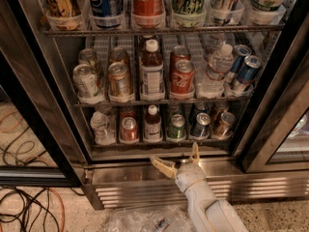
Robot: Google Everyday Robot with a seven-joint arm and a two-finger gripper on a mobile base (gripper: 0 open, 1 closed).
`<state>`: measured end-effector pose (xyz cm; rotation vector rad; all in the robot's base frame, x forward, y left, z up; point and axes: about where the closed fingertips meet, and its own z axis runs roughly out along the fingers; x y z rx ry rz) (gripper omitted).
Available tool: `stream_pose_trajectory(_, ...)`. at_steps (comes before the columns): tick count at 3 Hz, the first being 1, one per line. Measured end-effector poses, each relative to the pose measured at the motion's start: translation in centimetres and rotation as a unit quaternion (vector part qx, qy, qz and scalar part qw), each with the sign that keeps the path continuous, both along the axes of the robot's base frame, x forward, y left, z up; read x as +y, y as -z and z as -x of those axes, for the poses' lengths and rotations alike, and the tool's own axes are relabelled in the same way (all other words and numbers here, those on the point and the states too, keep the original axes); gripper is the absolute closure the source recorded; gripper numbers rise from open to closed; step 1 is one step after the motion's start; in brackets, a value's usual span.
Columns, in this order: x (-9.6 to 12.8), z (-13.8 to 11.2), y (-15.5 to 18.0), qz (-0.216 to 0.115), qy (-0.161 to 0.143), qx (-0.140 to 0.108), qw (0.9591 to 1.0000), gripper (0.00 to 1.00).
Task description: Pick green can from bottom shelf of fridge
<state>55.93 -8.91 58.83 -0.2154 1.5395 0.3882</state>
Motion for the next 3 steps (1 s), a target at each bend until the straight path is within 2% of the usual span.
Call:
stream_pose_trajectory(1,0.0,0.0,0.0,0.000,0.000,0.000,1.0000,0.00)
stream_pose_trajectory(2,-1.4,-2.9,-0.5,-0.006,0.021,-0.006,0.9997,0.00)
stream_pose_trajectory(3,-1.4,-2.9,-0.5,-0.006,0.021,-0.006,0.9997,0.02)
